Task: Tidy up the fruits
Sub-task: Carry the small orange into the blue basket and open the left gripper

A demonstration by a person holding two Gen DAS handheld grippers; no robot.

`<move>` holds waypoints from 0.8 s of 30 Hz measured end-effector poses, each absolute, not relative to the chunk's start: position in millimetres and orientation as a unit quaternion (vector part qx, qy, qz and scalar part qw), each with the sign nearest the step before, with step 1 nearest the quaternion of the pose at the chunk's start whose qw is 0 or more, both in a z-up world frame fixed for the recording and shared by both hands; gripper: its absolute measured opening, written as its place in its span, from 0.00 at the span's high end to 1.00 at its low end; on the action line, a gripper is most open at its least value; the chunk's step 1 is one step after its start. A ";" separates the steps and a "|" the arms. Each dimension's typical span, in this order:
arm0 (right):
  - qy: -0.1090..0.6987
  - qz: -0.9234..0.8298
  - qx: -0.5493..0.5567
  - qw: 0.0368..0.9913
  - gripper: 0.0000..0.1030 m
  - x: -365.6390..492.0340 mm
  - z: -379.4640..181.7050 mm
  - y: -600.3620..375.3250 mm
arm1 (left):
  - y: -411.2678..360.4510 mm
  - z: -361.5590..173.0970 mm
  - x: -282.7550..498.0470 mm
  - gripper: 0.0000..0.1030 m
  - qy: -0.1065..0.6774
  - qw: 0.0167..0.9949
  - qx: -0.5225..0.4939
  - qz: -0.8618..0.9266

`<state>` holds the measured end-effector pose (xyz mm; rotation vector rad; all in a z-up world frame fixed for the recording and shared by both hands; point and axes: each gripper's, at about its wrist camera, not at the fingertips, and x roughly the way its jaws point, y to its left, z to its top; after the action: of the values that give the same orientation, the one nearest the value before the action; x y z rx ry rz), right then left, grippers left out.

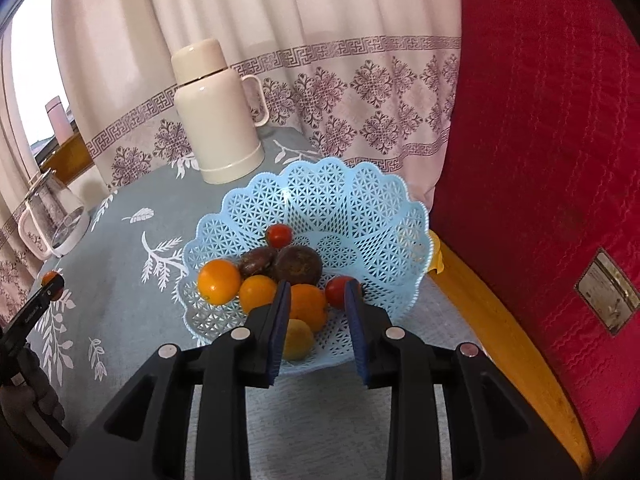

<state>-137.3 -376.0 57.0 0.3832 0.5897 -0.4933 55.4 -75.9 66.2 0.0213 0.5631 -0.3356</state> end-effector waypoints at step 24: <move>0.169 -0.345 0.208 0.900 0.32 -189.7 36.6 -380.0 | -146.7 67.1 12.0 0.60 0.315 0.905 0.001 -0.287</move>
<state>-189.7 -380.0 36.6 0.4301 0.3505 -0.7137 12.0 -146.7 67.1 0.0022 0.6501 -0.5935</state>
